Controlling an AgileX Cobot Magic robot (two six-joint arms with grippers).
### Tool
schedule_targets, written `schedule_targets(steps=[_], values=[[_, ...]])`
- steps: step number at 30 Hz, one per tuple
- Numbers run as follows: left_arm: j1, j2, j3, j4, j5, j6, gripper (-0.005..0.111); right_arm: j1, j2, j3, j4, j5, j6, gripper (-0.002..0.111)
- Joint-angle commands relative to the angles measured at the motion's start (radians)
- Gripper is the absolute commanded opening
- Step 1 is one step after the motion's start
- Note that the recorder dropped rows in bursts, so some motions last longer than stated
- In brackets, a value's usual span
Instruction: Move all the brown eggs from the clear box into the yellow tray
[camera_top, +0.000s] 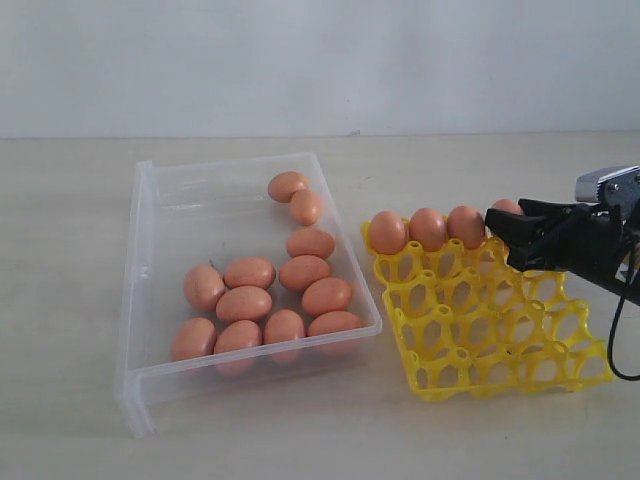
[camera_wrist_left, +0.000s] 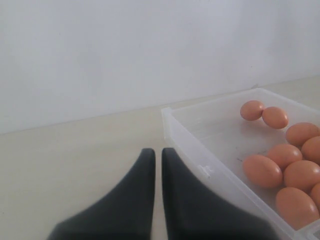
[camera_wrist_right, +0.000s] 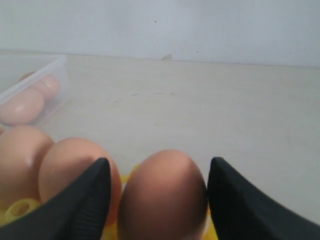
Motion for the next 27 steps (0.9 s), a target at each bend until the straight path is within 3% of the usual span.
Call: schedule_targets(steps=[1,27], values=[[-0.006,-0.001,0.004,-0.002,-0.003,-0.005,0.004,0.0,0.01,0.004,-0.025,0.067,0.002,0.053],[-0.006,-0.001,0.004,-0.002,-0.003,-0.005,0.004,0.0,-0.121,0.004,-0.038,0.105,0.055,0.053]])
